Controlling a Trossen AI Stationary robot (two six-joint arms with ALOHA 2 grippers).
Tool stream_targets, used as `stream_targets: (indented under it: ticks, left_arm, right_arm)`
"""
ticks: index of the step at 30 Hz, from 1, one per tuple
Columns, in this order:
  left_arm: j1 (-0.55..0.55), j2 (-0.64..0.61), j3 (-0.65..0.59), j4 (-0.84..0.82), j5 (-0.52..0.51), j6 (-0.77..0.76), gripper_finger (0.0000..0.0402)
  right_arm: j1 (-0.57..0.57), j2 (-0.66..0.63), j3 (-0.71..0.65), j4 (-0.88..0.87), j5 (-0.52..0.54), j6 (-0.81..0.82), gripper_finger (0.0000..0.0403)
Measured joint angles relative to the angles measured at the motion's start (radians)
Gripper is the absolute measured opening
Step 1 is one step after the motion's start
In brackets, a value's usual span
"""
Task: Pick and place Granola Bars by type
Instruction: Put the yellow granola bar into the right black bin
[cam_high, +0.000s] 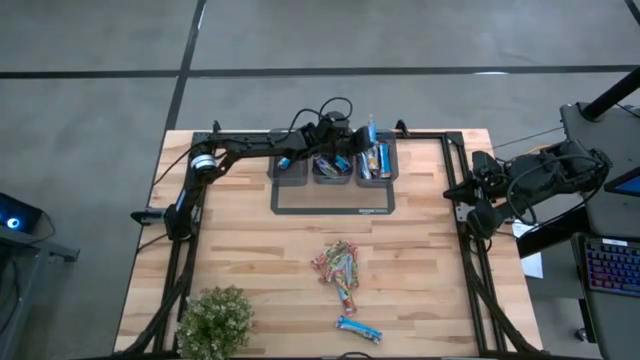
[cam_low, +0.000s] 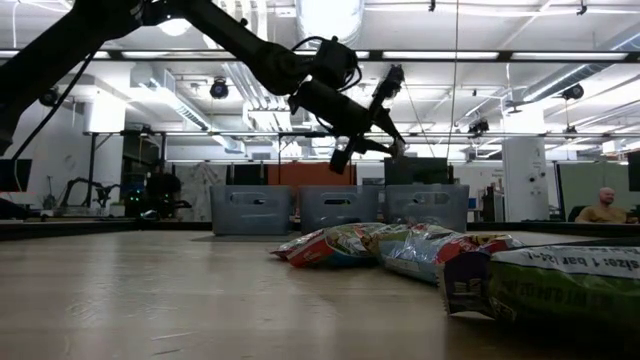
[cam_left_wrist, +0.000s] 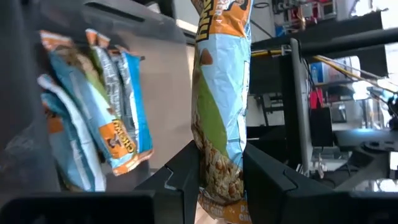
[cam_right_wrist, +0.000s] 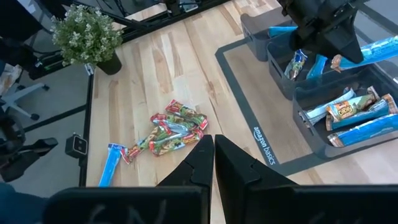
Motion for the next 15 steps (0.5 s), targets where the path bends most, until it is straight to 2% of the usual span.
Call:
stream_targets:
  ticks: [6,15]
  left_arm:
    - [0.002,0.000,0.000,-0.054,-0.015,-0.023,0.0087]
    - [0.002,0.000,-0.015,-0.012,-0.020,-0.005,0.0087]
  right_arm:
    - [0.000,0.000,0.000,-0.001,0.000,-0.005,0.0008]
    - [0.000,0.000,0.000,-0.004,0.000,-0.012,0.0008]
